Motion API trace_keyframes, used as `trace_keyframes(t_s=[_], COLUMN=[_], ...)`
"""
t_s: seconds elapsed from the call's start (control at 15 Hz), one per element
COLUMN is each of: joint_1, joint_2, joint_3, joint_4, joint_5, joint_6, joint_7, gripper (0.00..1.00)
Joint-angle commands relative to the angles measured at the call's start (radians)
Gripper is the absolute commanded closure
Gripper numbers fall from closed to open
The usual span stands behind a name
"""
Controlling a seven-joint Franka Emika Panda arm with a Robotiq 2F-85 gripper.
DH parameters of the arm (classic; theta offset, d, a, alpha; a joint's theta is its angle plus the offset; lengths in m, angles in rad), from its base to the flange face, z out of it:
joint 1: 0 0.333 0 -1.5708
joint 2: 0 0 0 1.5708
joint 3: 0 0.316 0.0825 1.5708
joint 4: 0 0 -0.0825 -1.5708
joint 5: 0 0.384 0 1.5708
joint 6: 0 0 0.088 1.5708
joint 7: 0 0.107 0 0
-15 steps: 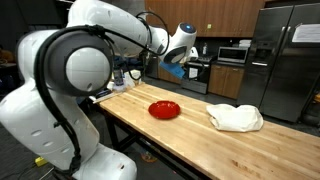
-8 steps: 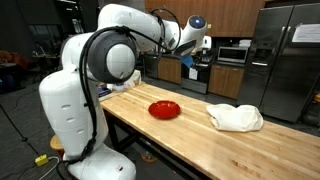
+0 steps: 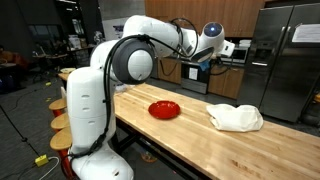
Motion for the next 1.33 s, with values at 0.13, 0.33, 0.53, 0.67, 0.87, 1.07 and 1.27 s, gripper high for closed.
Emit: trace_keyframes(t_s=[0.13,0.33,0.53,0.67,0.87,1.07,1.27], joint_1=[-0.086,-0.099,-0.096,-0.088,-0.071,-0.055,-0.051], joint_2=[0.063,0.091,0.131,0.157,0.196,0.225,0.246], joint_3=[-0.013,-0.021,-0.024,-0.024,-0.035,-0.048,-0.054], joint_4=[0.009,-0.030,-0.057,-0.075,-0.090,-0.103,-0.108], joint_5=[0.000,-0.020,-0.038,-0.051,-0.097,-0.165,-0.225], joint_6=[0.070,0.081,0.059,0.062,0.066,0.062,0.054], joint_7=[0.153,0.221,0.288,0.326,0.389,0.461,0.524], gripper=[0.00,0.00,0.00,0.00,0.00,0.00,0.00])
